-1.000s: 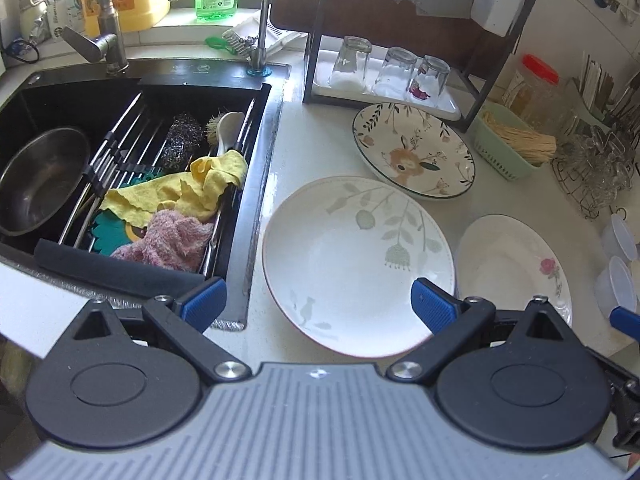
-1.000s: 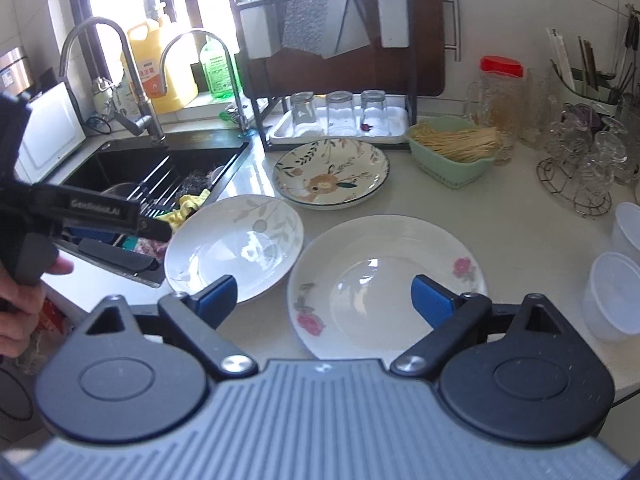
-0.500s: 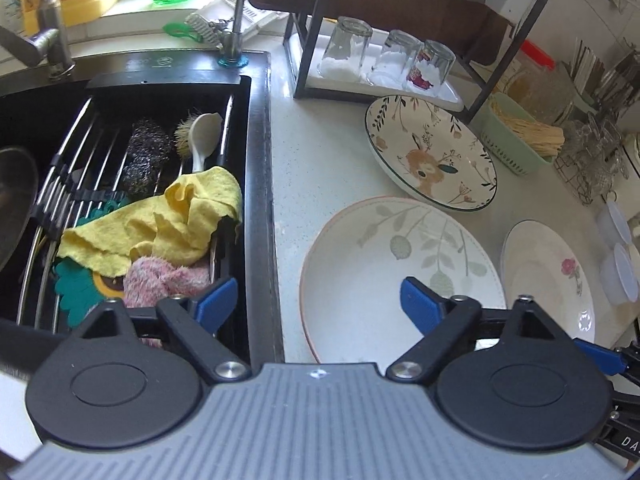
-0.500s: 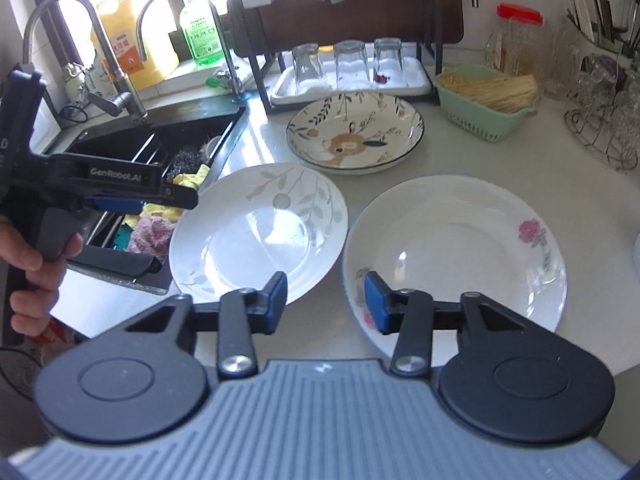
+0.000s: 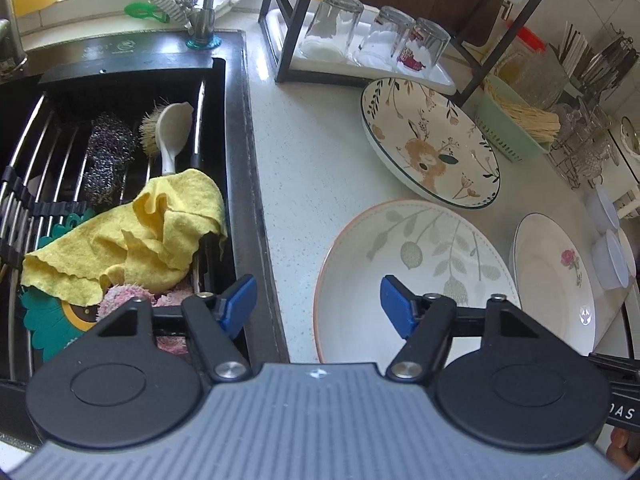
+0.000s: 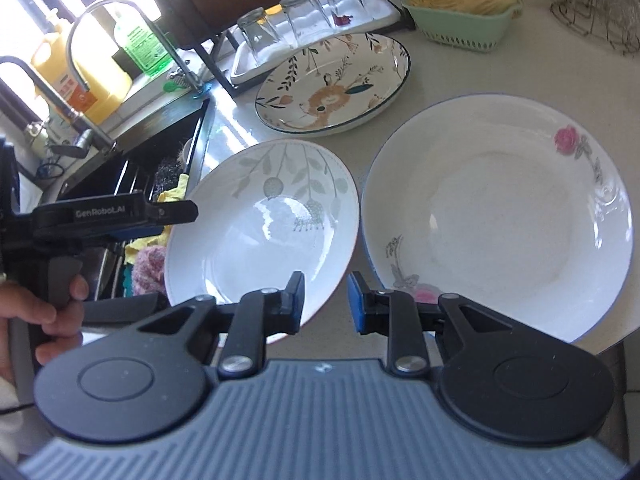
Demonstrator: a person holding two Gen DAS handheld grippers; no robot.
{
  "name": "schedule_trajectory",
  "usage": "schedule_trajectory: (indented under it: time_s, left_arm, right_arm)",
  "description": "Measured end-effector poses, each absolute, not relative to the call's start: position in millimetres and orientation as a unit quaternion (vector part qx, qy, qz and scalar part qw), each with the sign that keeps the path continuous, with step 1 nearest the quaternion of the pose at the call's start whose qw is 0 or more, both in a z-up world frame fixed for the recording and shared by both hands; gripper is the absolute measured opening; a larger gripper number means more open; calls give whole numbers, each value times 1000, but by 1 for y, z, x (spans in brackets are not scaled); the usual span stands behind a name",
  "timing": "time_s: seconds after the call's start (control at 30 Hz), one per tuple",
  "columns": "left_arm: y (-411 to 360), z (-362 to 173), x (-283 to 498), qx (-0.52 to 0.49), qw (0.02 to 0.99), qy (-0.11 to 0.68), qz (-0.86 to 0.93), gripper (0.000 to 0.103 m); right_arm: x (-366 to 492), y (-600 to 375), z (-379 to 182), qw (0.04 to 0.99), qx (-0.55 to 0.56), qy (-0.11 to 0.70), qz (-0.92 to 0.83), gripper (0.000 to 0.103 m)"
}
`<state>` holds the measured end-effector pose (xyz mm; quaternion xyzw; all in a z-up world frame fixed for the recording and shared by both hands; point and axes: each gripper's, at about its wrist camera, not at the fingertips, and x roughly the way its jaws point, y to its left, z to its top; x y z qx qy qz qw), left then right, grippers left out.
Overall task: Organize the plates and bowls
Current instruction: 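Grasp the rim of the white leaf-pattern plate with the right tool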
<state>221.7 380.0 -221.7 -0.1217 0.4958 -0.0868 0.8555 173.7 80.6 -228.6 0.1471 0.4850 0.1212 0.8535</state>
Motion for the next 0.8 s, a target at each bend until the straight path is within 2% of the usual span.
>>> schedule_trajectory:
  time_s: [0.07,0.13,0.2,0.27,0.53,0.8]
  left_arm:
    - [380,-223,226,-125,851,500,-99,64]
    - [379,-226,232,-126,848,503,-111,58]
    - [378,-229,239,-121,844,509,-117,46]
    - [376,-231,245,-121,841,512,-127,41]
    - [367,-235,257,-112,831,523,-152,40]
    - [380,-235,258,-162,817,531,-155,40]
  right_arm:
    - [176,82,-229,852,153,488,110,23]
    - [179,84,-232,852,142,495,94,17]
    - [180,86,-236,851,141,498,86,15]
    - [181,88,-240,848,151,501,83,14]
    - [191,82,-253,834,205,506,77,14]
    - [196,82,-252,830,205,513,80,14]
